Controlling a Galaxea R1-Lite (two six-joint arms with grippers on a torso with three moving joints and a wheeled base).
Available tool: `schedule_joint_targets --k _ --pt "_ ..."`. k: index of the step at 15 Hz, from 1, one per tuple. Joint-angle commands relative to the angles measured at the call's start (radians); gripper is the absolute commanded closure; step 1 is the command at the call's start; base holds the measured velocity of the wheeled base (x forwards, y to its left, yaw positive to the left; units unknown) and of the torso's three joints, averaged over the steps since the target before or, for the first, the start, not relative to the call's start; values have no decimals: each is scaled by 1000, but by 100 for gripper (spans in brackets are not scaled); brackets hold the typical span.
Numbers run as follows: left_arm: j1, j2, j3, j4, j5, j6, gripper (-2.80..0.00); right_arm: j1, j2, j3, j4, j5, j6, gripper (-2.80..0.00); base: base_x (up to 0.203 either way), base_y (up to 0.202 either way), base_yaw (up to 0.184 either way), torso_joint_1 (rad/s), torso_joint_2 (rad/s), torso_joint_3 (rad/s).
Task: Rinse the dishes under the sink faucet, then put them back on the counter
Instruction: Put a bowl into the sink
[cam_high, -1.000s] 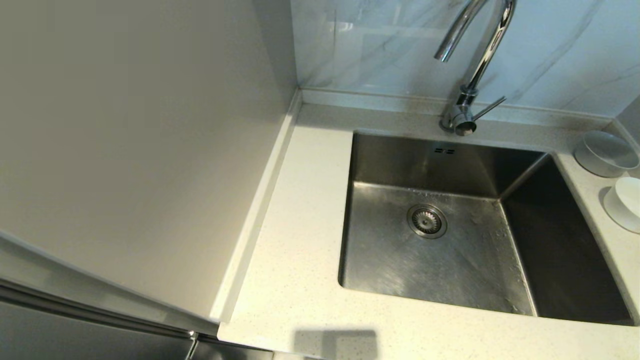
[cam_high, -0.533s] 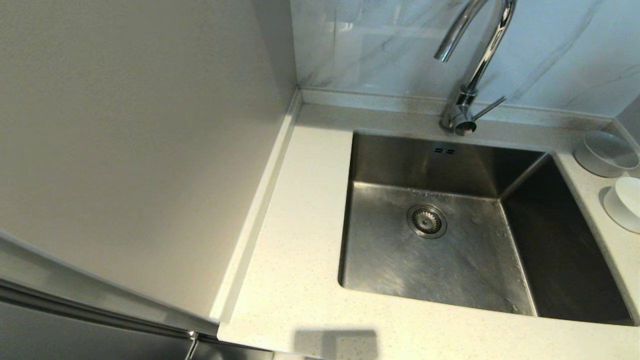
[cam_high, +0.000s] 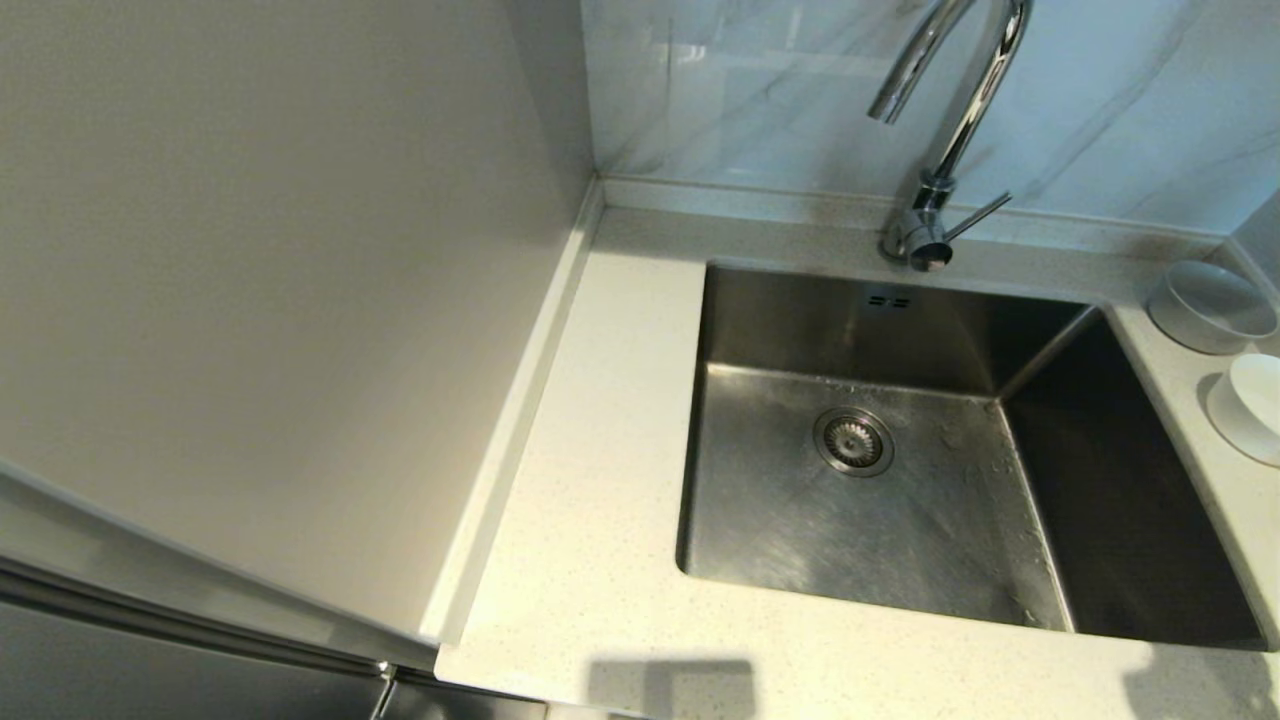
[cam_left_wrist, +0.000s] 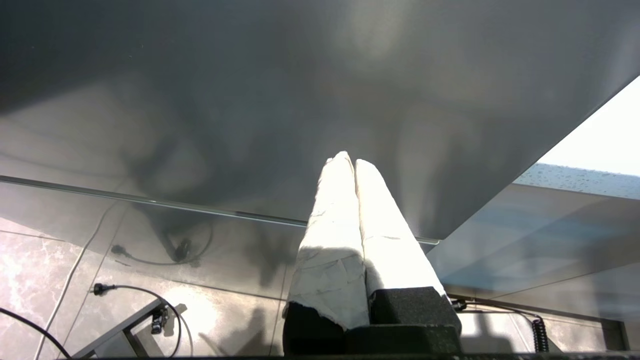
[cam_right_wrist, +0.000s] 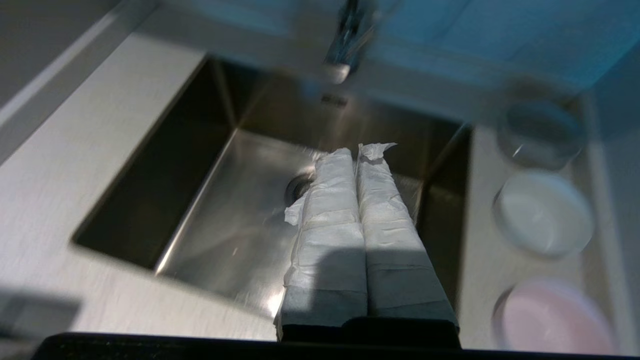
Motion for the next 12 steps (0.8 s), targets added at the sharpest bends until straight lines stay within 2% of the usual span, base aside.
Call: schedule_joint_targets --k 1,3,5,6,7,9,11,12 --pt "0 -3 0 0 0 -1 0 -41 427 -355 74 -5 -15 0 0 0 0 0 0 0" --pt "0 -3 0 0 0 -1 0 -104 620 -662 280 35 -87 0 0 0 0 0 0 0" --pt "0 -3 0 0 0 0 0 -182 787 -921 598 149 -226 0 0 0 0 0 0 0" --pt "0 -3 0 0 0 -1 0 -229 855 -1008 778 210 -341 0 0 0 0 0 0 0" --pt "0 -3 0 0 0 -1 0 -284 898 -1056 900 262 -492 0 0 0 0 0 0 0" --pt "0 -3 0 0 0 -1 0 -397 976 -1090 1040 309 -729 0 0 0 0 0 0 0" --pt "0 -3 0 0 0 -1 0 -460 1063 -1123 1046 316 -797 0 0 0 0 0 0 0" --pt "0 -3 0 0 0 -1 0 -478 1102 -1128 991 303 -801 0 0 0 0 0 0 0"
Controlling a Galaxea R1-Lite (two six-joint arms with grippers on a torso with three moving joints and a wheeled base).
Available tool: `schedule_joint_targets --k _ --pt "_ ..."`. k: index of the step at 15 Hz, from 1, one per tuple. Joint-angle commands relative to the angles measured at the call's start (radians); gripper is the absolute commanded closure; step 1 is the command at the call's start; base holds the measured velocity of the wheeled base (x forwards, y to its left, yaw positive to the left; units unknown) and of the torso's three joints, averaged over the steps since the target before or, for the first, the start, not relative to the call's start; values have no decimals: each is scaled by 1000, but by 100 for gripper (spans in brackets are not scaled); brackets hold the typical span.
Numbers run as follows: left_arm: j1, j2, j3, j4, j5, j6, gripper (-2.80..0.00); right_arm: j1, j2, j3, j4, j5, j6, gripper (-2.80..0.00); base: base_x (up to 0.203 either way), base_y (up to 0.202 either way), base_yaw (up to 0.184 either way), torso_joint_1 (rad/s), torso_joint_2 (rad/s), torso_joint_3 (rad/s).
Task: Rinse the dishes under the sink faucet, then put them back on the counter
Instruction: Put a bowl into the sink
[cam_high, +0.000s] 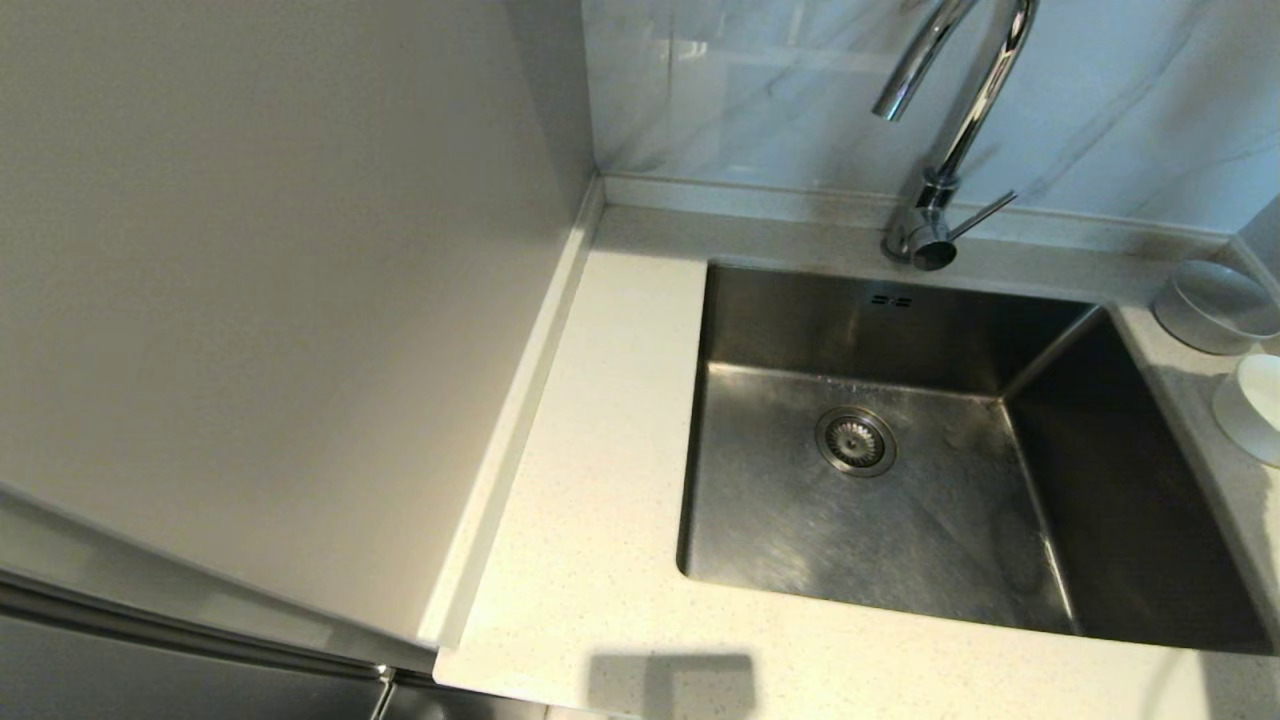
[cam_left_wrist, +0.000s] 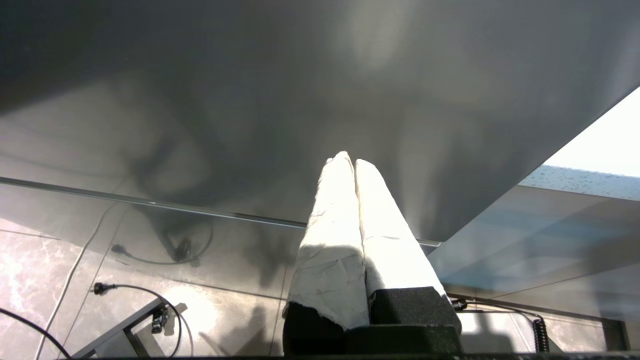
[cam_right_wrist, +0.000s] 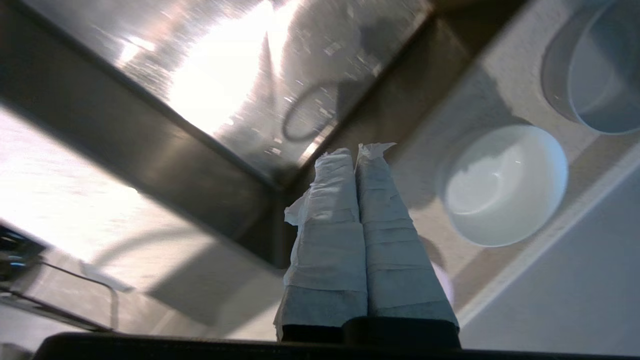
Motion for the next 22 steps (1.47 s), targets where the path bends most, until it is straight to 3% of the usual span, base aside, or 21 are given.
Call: schedule_joint_targets --k 1,3,8,9,18,22 --pt "0 -3 0 0 0 -1 0 -40 130 -16 -88 -32 -9 0 0 0 0 0 0 0" --pt "0 -3 0 0 0 -1 0 -56 189 -8 -273 -90 38 0 0 0 0 0 0 0" --pt "0 -3 0 0 0 -1 0 -68 279 -3 -442 -126 74 0 0 0 0 0 0 0" --pt "0 -3 0 0 0 0 0 -70 288 -3 -468 -124 82 -280 0 0 0 0 0 0" --pt "0 -3 0 0 0 -1 0 -68 398 -14 -570 -124 87 -280 0 0 0 0 0 0" --pt "0 -3 0 0 0 -1 0 -45 478 -24 -685 -129 91 -280 0 0 0 0 0 0"
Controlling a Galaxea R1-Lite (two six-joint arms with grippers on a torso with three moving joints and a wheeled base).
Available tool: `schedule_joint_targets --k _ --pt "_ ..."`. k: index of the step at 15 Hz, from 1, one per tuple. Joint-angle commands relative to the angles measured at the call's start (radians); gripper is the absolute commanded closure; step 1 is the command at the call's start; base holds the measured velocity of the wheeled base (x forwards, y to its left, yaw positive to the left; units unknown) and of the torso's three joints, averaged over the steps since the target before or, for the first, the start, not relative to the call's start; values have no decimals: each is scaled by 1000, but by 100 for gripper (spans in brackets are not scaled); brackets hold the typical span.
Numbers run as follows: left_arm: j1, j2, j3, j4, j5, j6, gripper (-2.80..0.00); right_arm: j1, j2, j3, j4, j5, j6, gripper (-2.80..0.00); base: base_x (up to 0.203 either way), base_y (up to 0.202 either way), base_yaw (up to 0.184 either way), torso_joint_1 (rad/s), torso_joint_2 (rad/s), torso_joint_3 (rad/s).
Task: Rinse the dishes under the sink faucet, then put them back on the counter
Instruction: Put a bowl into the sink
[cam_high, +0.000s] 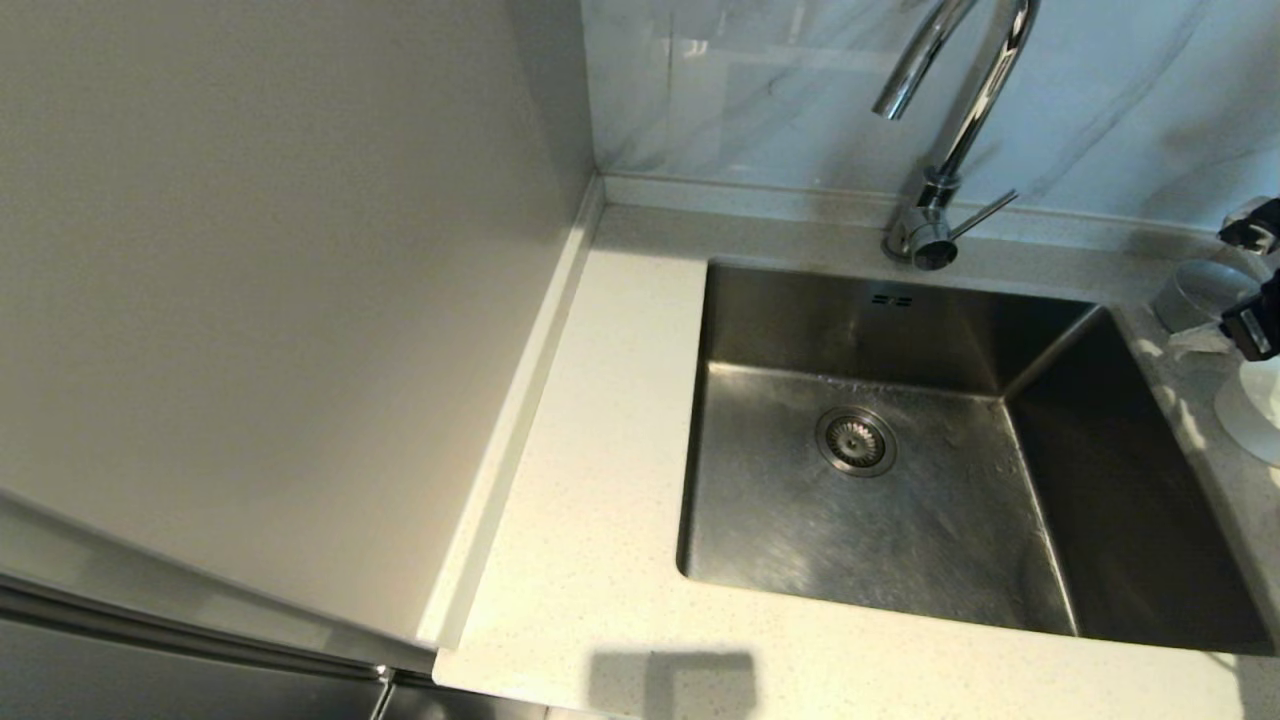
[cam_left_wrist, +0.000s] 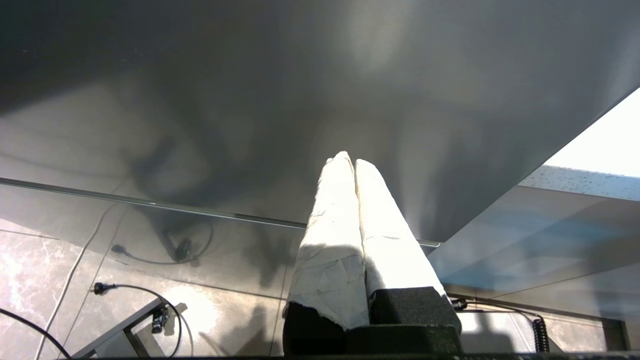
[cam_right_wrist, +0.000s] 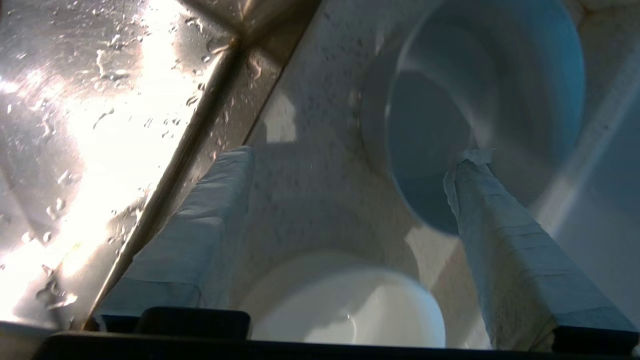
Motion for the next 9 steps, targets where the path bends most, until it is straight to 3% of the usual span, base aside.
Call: schedule_joint_targets --k 1,4,5,9 --pt "0 -3 0 0 1 -1 0 15 48 -4 -38 -13 14 -280 0 0 0 0 0 0" --pt "0 -3 0 0 1 -1 0 29 68 -5 -107 -67 62 -280 0 0 0 0 0 0" --pt "0 -3 0 0 1 -1 0 30 76 -5 -132 -68 64 0 0 0 0 0 0 0" --pt "0 -3 0 0 1 1 0 33 85 -5 -177 -66 73 0 0 0 0 0 0 0"
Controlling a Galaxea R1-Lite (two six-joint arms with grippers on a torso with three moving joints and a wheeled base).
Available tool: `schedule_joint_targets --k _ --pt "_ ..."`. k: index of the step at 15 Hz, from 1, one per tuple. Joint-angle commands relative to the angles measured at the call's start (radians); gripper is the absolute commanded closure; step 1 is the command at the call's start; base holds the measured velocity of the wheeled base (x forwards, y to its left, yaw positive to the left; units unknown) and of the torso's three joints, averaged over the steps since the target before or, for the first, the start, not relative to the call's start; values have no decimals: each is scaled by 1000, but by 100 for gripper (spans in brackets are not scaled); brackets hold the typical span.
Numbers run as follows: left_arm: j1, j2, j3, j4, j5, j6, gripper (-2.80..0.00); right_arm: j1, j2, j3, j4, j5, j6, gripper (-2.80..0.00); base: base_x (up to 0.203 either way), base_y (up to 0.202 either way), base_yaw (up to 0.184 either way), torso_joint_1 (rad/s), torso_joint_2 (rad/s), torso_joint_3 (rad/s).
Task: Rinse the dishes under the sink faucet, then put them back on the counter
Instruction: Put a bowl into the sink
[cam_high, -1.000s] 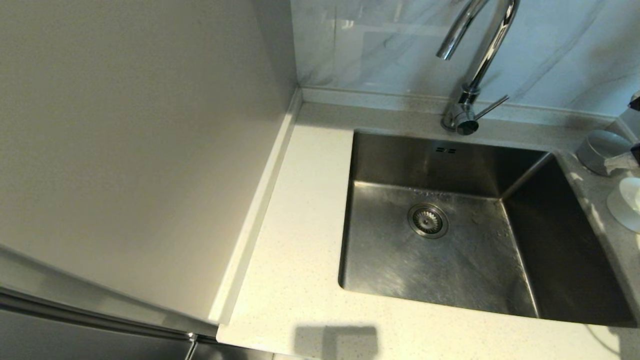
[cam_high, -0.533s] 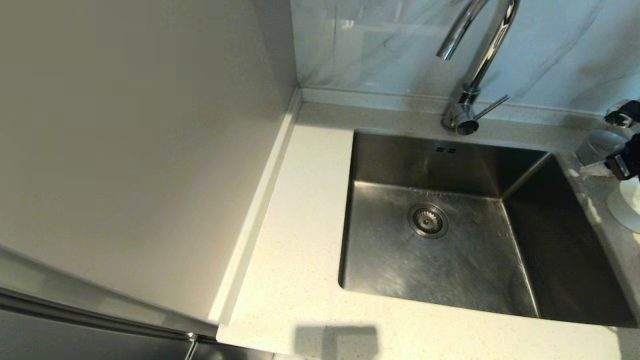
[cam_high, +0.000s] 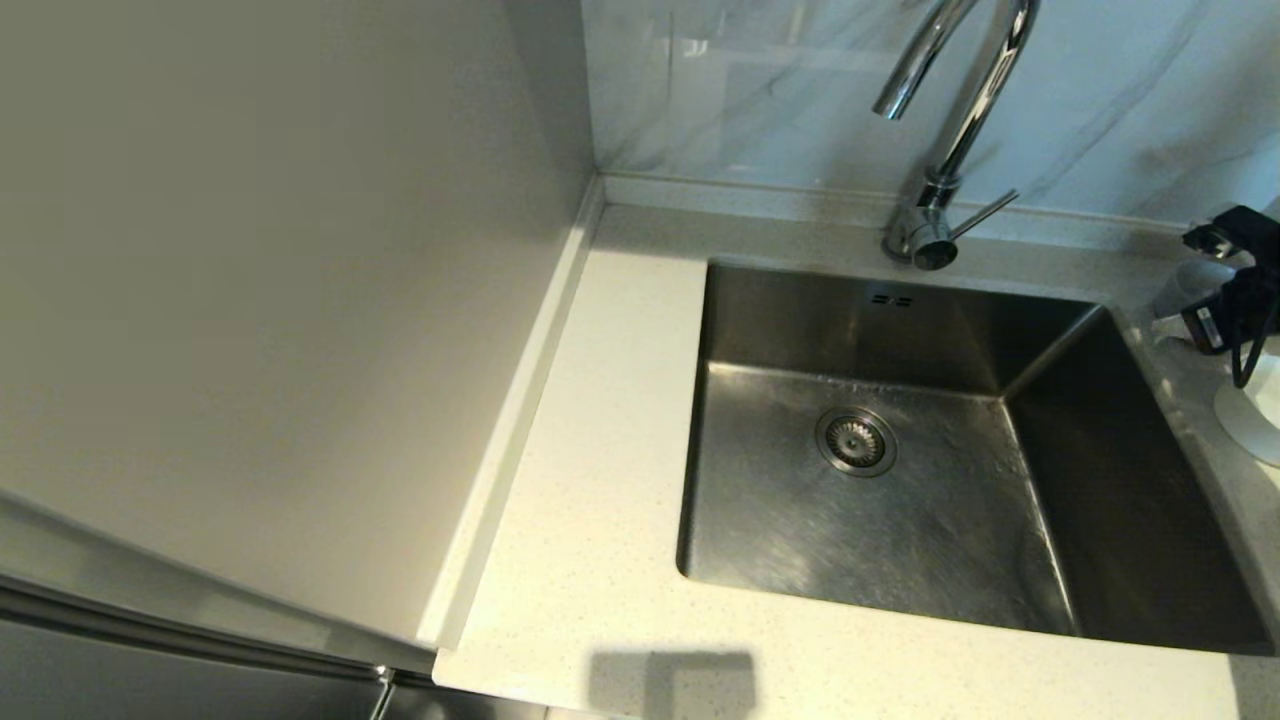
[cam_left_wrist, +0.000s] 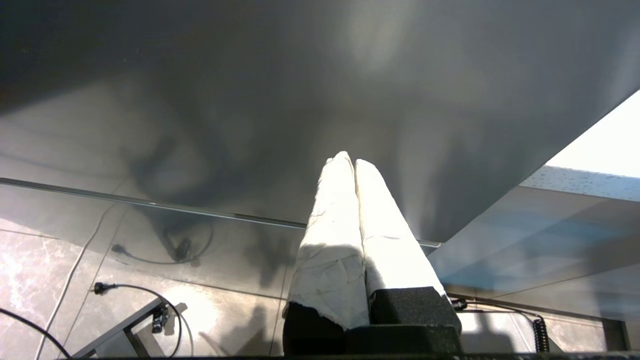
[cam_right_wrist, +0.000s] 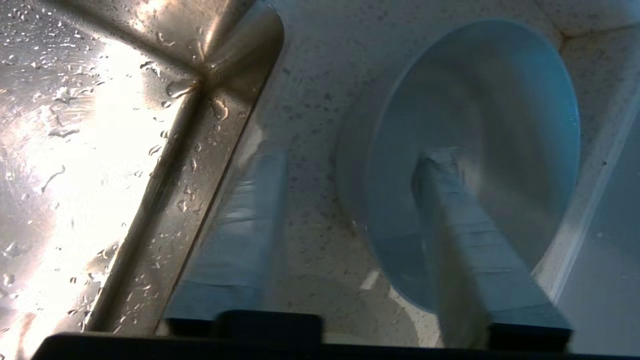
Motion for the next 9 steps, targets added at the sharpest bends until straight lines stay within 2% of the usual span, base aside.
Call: schedule_joint_targets --k 1,9 --pt "0 -3 0 0 1 -1 0 2 3 0 -2 2 -4 0 0 0 0 0 0 0" --pt "0 -3 0 0 1 -1 0 52 -30 2 -28 26 68 0 0 0 0 0 0 0"
